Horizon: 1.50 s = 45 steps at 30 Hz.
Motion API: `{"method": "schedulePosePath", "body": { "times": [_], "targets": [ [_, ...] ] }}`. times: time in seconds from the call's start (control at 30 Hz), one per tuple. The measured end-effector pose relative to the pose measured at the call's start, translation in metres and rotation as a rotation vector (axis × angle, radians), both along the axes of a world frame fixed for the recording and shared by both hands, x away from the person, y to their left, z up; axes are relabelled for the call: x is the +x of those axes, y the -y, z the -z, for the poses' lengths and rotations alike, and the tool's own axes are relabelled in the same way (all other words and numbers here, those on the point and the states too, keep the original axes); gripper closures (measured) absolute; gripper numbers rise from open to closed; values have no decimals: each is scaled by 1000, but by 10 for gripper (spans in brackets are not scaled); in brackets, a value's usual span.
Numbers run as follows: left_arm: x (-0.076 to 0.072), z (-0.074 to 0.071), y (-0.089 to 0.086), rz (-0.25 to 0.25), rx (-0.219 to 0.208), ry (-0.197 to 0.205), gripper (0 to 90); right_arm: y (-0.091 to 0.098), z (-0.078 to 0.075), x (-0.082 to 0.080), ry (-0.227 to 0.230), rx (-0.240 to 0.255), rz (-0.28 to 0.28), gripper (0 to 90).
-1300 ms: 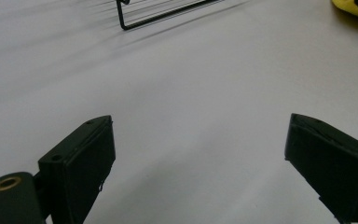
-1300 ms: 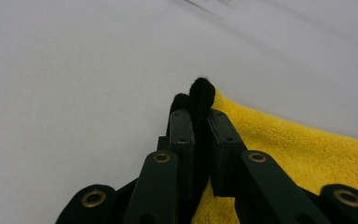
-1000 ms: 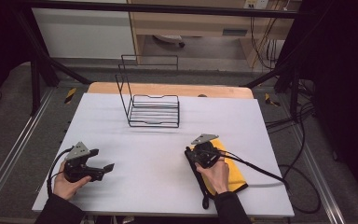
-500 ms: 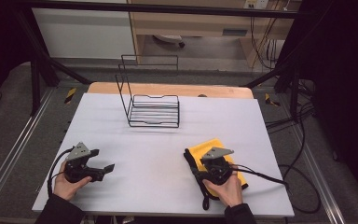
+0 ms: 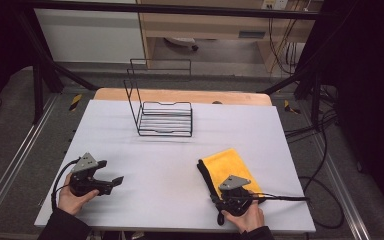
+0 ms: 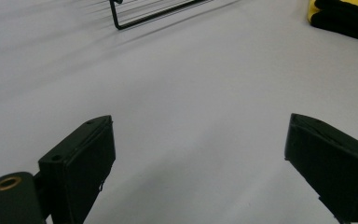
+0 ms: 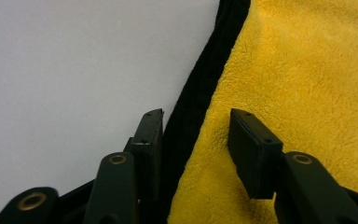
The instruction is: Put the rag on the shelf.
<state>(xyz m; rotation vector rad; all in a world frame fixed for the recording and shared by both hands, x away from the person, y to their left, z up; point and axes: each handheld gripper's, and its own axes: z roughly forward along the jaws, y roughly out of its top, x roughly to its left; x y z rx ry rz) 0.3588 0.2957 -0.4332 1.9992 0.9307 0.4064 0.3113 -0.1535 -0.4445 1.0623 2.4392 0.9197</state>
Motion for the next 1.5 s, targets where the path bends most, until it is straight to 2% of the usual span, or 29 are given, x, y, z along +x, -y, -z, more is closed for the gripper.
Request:
{"method": "schedulePosePath", "body": {
  "times": [0.1,0.13,0.27,0.4,0.67,0.8,0.83,0.9,0.93,0.97,1.0,1.13,1.27,1.3,1.33,1.5],
  "targets": [
    [0,0,0,0,-2,1,84,0,0,0,4,-23,-4,617],
    [0,0,0,0,-2,1,84,0,0,0,22,-48,-16,652],
    [0,0,0,1,-2,-1,84,0,0,0,24,-55,-12,707],
    [0,0,0,2,2,1,85,1,-3,3,4,-70,13,792],
    [0,0,0,3,-1,0,87,3,-8,6,-24,-48,21,824],
    [-1,-1,0,3,-1,1,87,5,-10,3,-31,-45,15,803],
    [-1,-1,0,3,-1,1,87,6,-9,2,-21,-41,15,781],
    [-1,0,0,0,-2,0,87,5,-6,-1,-8,-53,-4,685],
    [-1,-1,0,2,1,0,86,5,-5,-5,4,-49,-3,608],
    [-1,-1,0,2,1,2,86,5,-5,-5,4,-49,-3,608],
    [-1,-1,0,2,-1,2,86,5,-4,-6,7,-48,-6,571],
    [-1,-1,0,2,1,0,87,6,1,-12,50,-79,-16,560],
    [-2,-1,1,3,-2,3,86,5,1,-11,41,-83,-10,601],
    [-2,-1,1,3,-1,3,87,5,1,-11,43,-84,-7,628],
    [-2,-1,1,3,-1,2,87,5,0,-9,37,-92,-2,722],
    [-2,-2,1,3,-1,4,87,5,-2,-5,15,-100,29,790]
  ]
}}
